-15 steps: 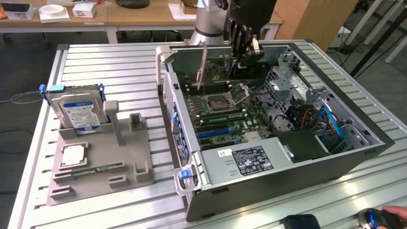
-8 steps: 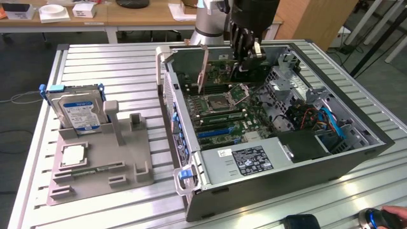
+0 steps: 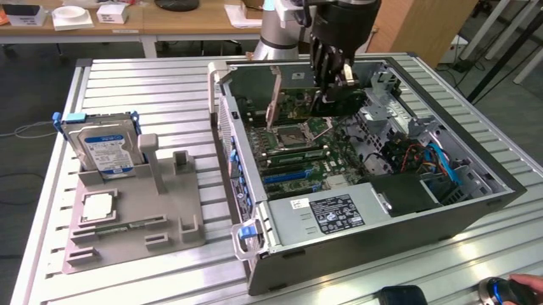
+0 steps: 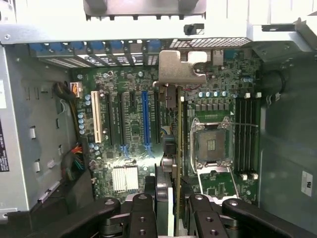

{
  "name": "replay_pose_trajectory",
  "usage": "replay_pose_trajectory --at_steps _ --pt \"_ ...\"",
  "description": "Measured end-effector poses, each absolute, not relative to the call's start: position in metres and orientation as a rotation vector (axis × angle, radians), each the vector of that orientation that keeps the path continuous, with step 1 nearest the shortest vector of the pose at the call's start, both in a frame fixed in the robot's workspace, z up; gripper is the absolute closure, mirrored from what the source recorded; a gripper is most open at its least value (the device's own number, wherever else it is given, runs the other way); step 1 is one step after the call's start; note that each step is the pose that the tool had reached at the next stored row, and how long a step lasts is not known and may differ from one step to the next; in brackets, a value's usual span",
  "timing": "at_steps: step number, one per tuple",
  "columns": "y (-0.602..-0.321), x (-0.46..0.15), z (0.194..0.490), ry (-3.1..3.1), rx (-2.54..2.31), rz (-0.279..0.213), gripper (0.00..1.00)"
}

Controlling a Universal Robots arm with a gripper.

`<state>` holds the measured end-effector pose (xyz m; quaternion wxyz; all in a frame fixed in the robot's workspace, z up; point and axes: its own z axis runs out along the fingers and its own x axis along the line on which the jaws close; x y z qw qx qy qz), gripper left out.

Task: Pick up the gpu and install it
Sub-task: 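Insert the gpu into the slot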

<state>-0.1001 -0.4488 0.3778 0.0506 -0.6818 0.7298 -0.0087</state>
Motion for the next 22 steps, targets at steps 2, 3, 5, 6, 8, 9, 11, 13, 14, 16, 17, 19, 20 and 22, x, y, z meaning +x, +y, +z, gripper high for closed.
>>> replay_pose_trajectory --at_steps 2,3,5,6,8,9,11,13,14,16,17,19,20,22 --pt "-0.452 -0.1 0.376 2.222 -2.075 -0.026 0.7" --pt "-0.454 -0.1 0.376 2.222 -2.076 -0.027 0.7" --pt "-0.456 -0.1 0.374 2.222 -2.075 -0.026 0.7" --pt "-0.456 -0.1 0.373 2.222 -2.075 -0.026 0.7" --pt "-0.456 -0.1 0.371 2.222 -2.075 -0.027 0.7" --pt "-0.456 -0.1 0.37 2.222 -2.075 -0.027 0.7" --pt "-0.456 -0.1 0.367 2.222 -2.075 -0.027 0.7" --pt "-0.456 -0.1 0.365 2.221 -2.075 -0.027 0.7" --pt "-0.456 -0.1 0.363 2.221 -2.075 -0.027 0.7" --pt "-0.456 -0.1 0.361 2.221 -2.075 -0.027 0.7" --pt "-0.457 -0.1 0.36 2.221 -2.075 -0.027 0.7" --pt "-0.457 -0.1 0.357 2.221 -2.075 -0.027 0.7" --pt "-0.457 -0.1 0.356 2.221 -2.075 -0.027 0.7" --pt "-0.457 -0.1 0.353 2.221 -2.075 -0.027 0.7"
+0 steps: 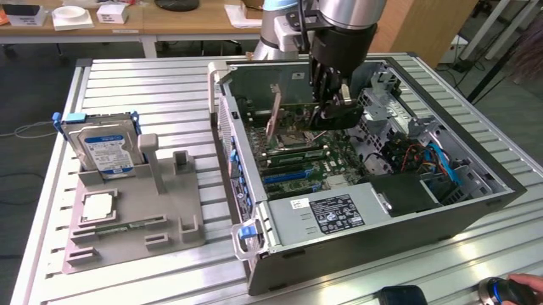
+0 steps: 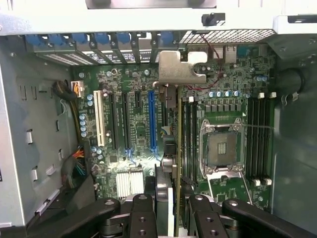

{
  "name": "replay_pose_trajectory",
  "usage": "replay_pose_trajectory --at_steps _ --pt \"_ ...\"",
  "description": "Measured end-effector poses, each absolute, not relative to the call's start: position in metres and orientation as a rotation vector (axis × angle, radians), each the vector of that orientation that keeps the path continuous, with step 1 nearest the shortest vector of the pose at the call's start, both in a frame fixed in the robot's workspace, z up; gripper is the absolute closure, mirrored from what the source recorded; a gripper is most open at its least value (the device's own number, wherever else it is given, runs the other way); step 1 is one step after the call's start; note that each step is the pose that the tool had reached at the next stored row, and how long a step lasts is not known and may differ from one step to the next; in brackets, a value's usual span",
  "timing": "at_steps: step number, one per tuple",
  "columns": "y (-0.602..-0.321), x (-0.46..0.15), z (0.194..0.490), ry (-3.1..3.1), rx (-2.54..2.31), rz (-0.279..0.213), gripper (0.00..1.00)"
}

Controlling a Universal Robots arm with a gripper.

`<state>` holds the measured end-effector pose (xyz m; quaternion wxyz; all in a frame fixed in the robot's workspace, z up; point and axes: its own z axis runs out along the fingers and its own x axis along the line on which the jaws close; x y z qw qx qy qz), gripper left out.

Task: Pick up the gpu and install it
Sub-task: 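Insert the gpu into the slot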

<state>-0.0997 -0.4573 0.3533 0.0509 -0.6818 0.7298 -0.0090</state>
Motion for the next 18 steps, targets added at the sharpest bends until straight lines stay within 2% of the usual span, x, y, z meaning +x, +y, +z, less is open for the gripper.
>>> replay_pose_trajectory --at_steps 18 --pt "-0.46 -0.1 0.332 2.218 -2.073 -0.033 0.7"
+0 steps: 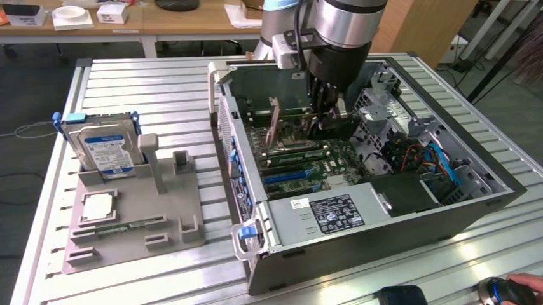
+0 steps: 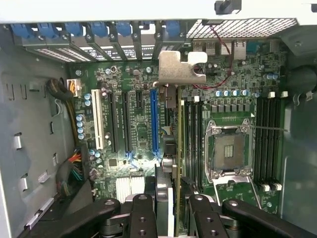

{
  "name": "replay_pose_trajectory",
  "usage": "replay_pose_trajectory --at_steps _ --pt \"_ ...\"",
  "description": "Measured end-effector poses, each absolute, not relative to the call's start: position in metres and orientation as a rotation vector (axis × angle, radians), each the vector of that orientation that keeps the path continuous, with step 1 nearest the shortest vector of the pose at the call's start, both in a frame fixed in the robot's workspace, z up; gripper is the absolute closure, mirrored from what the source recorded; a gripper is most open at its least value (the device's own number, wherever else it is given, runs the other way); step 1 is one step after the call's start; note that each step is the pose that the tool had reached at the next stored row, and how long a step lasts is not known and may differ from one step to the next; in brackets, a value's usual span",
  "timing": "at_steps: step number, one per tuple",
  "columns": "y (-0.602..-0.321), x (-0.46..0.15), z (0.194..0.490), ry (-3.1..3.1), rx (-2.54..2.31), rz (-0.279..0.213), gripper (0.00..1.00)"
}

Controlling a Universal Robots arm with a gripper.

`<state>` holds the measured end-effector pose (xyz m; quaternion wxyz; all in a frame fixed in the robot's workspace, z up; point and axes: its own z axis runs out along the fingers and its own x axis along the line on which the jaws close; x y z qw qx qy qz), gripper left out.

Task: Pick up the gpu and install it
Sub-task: 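Insert the gpu into the slot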

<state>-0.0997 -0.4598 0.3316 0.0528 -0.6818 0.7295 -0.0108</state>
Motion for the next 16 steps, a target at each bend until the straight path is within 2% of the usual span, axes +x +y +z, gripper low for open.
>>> replay_pose_trajectory --at_steps 16 --pt "-0.461 -0.1 0.318 2.215 -2.071 -0.037 0.7"
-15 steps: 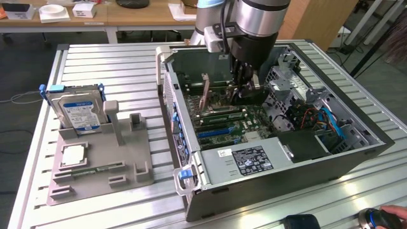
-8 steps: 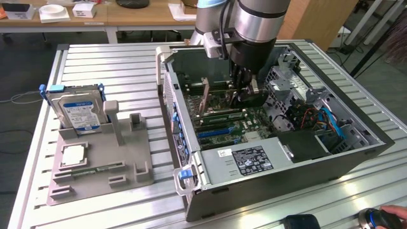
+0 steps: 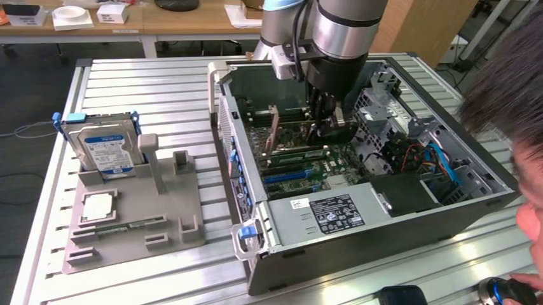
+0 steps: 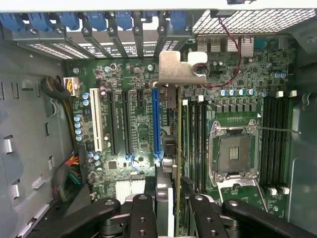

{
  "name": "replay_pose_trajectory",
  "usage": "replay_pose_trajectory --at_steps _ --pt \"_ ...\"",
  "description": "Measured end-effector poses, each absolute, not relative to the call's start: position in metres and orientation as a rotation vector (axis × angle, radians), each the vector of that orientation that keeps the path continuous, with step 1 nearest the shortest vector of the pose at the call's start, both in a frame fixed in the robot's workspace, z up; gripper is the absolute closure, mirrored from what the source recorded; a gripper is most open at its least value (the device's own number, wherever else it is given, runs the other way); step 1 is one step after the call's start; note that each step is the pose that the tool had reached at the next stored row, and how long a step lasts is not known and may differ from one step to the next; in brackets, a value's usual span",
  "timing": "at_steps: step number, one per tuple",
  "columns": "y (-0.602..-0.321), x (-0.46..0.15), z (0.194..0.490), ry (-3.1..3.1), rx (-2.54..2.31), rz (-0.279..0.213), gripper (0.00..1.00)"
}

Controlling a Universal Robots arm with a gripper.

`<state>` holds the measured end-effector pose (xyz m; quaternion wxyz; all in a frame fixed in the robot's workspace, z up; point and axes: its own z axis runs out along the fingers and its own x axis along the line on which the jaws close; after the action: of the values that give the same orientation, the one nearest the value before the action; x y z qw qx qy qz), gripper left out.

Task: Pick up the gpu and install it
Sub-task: 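Insert the gpu into the slot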

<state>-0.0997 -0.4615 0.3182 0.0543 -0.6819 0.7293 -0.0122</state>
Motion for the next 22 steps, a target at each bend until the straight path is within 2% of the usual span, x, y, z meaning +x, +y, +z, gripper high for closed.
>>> replay_pose_trajectory --at_steps 4,8,22 --pt "-0.4614 -0.0995 0.3178 2.217 -2.073 -0.033 0.7" --pt "-0.4615 -0.0997 0.3169 2.236 -2.089 0.0 0.7" --pt "-0.4616 -0.0996 0.3127 2.226 -2.081 -0.017 0.7"
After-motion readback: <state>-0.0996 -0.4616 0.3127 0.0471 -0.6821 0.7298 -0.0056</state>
